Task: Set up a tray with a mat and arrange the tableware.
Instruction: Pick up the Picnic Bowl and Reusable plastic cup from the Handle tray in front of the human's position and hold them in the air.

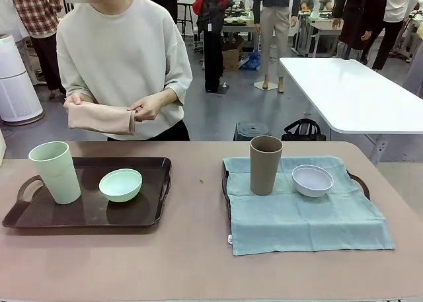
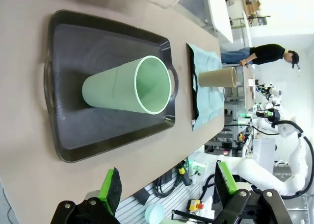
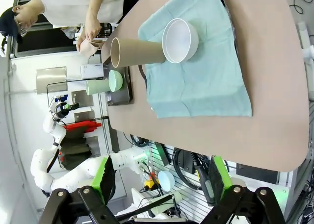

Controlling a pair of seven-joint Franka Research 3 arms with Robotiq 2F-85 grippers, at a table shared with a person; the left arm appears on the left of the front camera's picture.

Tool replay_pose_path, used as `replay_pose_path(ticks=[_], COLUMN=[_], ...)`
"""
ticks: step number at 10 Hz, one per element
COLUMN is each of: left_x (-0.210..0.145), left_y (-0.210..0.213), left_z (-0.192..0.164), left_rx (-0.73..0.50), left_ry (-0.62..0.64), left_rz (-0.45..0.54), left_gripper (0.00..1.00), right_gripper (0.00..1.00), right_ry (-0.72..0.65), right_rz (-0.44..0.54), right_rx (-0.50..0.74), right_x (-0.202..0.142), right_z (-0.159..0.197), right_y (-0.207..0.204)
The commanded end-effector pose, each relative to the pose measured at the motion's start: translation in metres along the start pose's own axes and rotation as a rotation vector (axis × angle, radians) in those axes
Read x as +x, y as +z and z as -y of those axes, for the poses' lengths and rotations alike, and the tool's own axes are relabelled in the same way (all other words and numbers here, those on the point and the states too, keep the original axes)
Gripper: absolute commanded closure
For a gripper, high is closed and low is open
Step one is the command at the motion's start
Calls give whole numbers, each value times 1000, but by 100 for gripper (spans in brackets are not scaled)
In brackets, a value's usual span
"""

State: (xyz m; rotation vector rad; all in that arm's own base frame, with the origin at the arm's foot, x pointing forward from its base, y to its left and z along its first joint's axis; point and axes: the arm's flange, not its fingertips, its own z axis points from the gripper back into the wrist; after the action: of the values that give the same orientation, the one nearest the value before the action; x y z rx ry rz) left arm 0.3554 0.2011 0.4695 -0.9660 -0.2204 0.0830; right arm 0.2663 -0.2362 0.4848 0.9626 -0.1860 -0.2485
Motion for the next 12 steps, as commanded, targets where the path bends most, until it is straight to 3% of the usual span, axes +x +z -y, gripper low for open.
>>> replay_pose_path(ticks=[1, 12], left_x=[-2, -2], left_y=[1, 1], left_z=[-1, -1], left_rx=[-8, -8], left_ry=[-4, -4], left_rz=[-2, -2], left_gripper=[0, 0], right_gripper=[0, 0], right_ry=[7, 7], right_rz=[4, 4], right_rx=[20, 20], right_x=[2, 2], right_z=[1, 1], right_y=[0, 0])
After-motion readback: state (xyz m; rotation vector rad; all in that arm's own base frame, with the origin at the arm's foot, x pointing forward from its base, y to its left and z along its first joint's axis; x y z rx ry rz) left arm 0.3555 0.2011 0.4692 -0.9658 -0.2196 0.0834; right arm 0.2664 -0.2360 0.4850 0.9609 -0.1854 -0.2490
